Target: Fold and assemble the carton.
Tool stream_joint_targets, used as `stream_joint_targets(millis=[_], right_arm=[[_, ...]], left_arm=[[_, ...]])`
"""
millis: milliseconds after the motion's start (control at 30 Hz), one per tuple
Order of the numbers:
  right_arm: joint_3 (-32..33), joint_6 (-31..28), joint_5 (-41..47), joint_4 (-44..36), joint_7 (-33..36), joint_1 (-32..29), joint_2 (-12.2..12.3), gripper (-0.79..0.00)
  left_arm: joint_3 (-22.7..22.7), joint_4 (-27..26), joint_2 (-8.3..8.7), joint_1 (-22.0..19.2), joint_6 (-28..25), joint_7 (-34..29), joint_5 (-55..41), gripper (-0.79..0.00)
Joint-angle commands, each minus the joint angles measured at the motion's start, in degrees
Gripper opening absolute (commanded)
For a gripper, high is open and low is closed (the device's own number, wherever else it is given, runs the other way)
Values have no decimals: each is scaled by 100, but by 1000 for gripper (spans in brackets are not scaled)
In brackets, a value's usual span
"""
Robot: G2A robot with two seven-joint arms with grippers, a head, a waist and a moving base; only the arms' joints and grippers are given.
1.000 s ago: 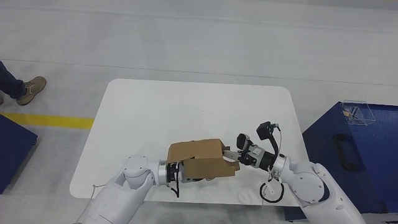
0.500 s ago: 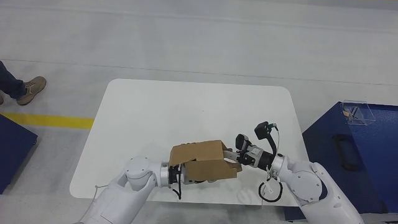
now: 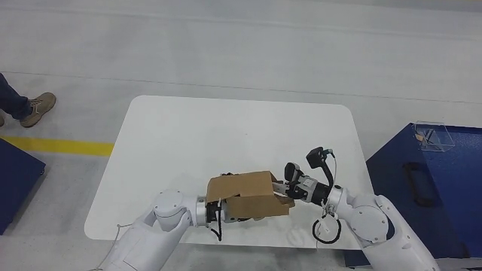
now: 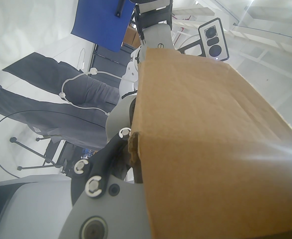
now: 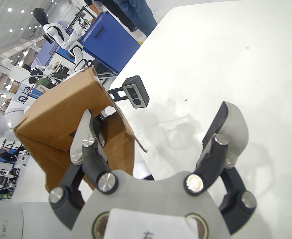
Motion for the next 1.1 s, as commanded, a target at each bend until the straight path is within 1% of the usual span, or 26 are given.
stream_joint_targets(millis=[0, 600, 833, 933, 1067], right_arm=[[5, -6, 2, 5, -10, -1, -2, 0], [222, -97, 218, 33, 1, -61, 5, 0], [584, -196, 608, 16, -161, -184, 30, 0], [721, -233, 847, 15, -125, -256, 43, 0], [705, -236, 701, -35, 28, -308, 51, 0]], left_arm=[[2, 0, -1, 0, -24, 27, 14, -785], [-75, -6, -6, 45, -212, 262, -45, -785], [-283, 23, -2, 115, -477, 510, -269, -785], [-360, 12, 1, 160, -552, 658, -320, -785], [-453, -33, 9, 211, -573, 799, -373, -785]])
